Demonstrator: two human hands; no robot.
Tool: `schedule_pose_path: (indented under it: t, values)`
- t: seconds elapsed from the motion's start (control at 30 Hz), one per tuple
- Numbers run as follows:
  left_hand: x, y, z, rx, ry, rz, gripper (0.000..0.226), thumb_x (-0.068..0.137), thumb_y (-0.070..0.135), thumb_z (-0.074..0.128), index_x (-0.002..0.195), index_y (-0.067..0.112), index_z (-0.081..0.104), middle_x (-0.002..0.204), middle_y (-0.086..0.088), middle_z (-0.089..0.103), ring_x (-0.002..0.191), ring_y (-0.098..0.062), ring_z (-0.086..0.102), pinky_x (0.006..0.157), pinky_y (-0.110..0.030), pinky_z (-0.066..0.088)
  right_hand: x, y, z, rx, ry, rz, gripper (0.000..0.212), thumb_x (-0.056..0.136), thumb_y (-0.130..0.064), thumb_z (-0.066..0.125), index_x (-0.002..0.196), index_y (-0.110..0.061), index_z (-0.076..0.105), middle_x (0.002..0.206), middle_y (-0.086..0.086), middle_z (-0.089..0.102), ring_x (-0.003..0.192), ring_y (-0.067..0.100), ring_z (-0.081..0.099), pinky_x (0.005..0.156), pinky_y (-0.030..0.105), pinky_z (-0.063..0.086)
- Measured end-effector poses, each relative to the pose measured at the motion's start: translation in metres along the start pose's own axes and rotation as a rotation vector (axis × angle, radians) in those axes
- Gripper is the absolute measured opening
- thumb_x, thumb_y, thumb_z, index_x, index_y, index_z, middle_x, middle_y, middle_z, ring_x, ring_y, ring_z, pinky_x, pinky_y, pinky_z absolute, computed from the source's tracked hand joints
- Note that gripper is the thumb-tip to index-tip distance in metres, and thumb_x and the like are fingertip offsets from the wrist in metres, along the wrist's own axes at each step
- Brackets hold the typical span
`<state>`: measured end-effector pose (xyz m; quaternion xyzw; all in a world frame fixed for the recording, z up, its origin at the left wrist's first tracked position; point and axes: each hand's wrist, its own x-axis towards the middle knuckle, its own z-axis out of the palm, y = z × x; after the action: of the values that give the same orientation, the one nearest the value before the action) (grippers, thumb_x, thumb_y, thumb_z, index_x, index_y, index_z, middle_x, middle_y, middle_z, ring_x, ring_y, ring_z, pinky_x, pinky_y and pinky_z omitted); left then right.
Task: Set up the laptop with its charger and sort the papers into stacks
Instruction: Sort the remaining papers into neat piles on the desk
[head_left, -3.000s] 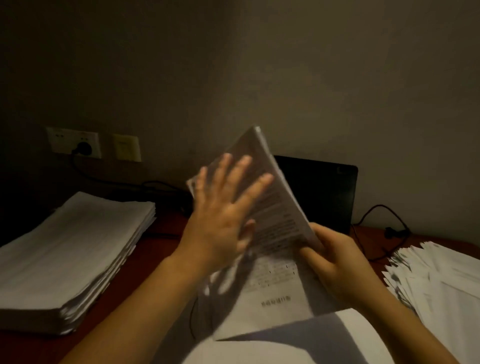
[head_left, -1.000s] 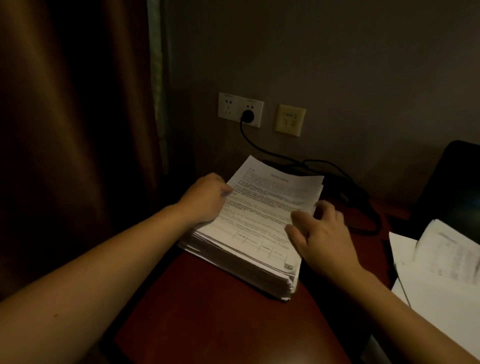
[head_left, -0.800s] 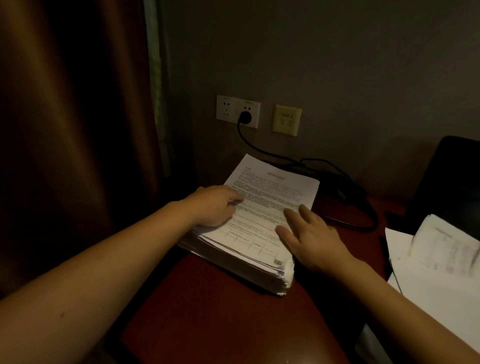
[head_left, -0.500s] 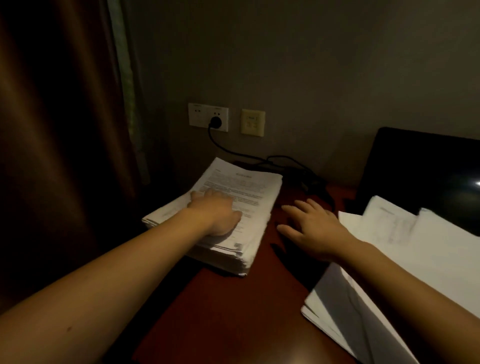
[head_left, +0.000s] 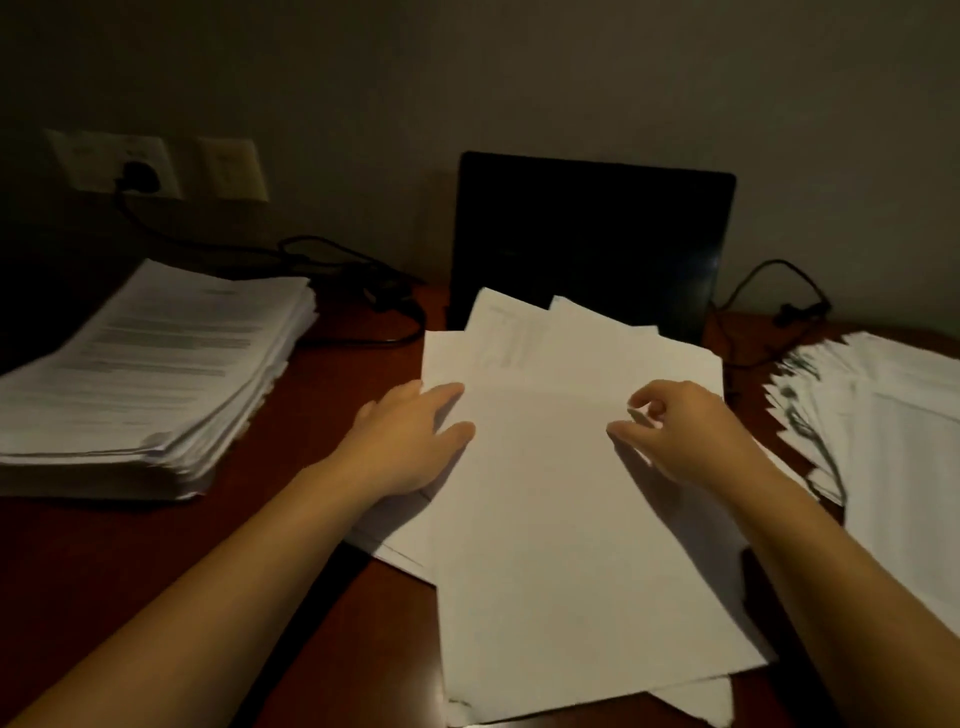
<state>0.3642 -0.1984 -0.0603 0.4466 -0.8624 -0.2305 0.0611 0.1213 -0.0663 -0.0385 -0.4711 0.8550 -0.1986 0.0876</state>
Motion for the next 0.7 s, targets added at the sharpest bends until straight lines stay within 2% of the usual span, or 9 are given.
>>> schedule_pose_path:
  t: [0.07, 0.17, 0.33, 0.4, 0.5, 0.6, 0.7]
  values:
    - [-0.006, 0.001, 0.006, -0.061, 0.117, -0.025, 0.065, 0.099, 0.056, 0.048, 0.157, 0.034, 0.027, 0.164, 0.002, 0.025, 0.148, -0.025, 0.027, 0.120, -0.046, 0.025, -0.003, 0.016, -0.004, 0.015, 0.006, 0.057, 0.064, 0.083, -0.052, 0.073, 0.132, -0.015, 0.057, 0.128, 0.010, 0.062, 0.105, 0.027, 0.063, 0.081, 0.034, 0.050]
    - [-0.011, -0.008, 0.002, -0.023, 0.247, -0.088, 0.072, 0.093, 0.058, 0.057, 0.155, 0.028, 0.033, 0.155, 0.000, 0.040, 0.138, -0.027, 0.041, 0.112, -0.048, 0.036, -0.009, 0.023, -0.010, 0.031, -0.033, 0.081, 0.078, 0.080, -0.058, 0.072, 0.140, -0.014, 0.050, 0.133, 0.007, 0.061, 0.113, 0.025, 0.060, 0.083, 0.034, 0.048]
    - [-0.014, -0.018, -0.007, -0.014, 0.272, -0.101, 0.076, 0.083, 0.063, 0.066, 0.149, 0.032, 0.043, 0.145, 0.000, 0.045, 0.124, -0.023, 0.052, 0.097, -0.043, 0.051, -0.018, 0.018, -0.010, -0.074, -0.147, 0.082, 0.084, 0.070, -0.068, 0.072, 0.134, -0.019, 0.048, 0.124, 0.004, 0.061, 0.102, 0.021, 0.059, 0.082, 0.035, 0.054]
    - [-0.015, -0.011, -0.003, 0.046, 0.244, -0.054, 0.074, 0.081, 0.068, 0.063, 0.146, 0.035, 0.046, 0.143, 0.003, 0.044, 0.125, -0.021, 0.048, 0.099, -0.043, 0.049, -0.019, 0.016, -0.010, -0.048, -0.184, 0.104, 0.076, 0.071, -0.065, 0.075, 0.125, -0.019, 0.049, 0.112, 0.000, 0.059, 0.096, 0.018, 0.058, 0.077, 0.031, 0.051]
    - [-0.016, 0.002, 0.007, 0.112, 0.193, -0.012, 0.077, 0.081, 0.077, 0.050, 0.146, 0.039, 0.042, 0.143, 0.006, 0.041, 0.127, -0.018, 0.042, 0.101, -0.039, 0.045, -0.020, 0.012, -0.011, -0.003, -0.218, 0.050, 0.053, 0.074, -0.054, 0.078, 0.108, -0.019, 0.057, 0.095, -0.005, 0.059, 0.087, 0.016, 0.059, 0.066, 0.023, 0.049]
    - [-0.015, 0.005, 0.010, 0.115, 0.212, -0.017, 0.074, 0.084, 0.075, 0.048, 0.148, 0.038, 0.040, 0.146, 0.006, 0.038, 0.132, -0.019, 0.037, 0.105, -0.040, 0.038, -0.023, 0.010, -0.011, 0.114, -0.184, -0.057, 0.035, 0.080, -0.040, 0.078, 0.106, -0.023, 0.062, 0.094, -0.011, 0.060, 0.083, 0.011, 0.060, 0.063, 0.018, 0.046]
    - [-0.015, -0.003, 0.006, 0.056, 0.219, -0.046, 0.076, 0.087, 0.070, 0.052, 0.152, 0.035, 0.035, 0.152, 0.003, 0.035, 0.137, -0.023, 0.035, 0.110, -0.045, 0.034, -0.023, 0.013, -0.014, 0.242, -0.148, -0.124, 0.021, 0.084, -0.035, 0.074, 0.101, -0.027, 0.064, 0.090, -0.017, 0.059, 0.081, 0.005, 0.058, 0.061, 0.014, 0.043]
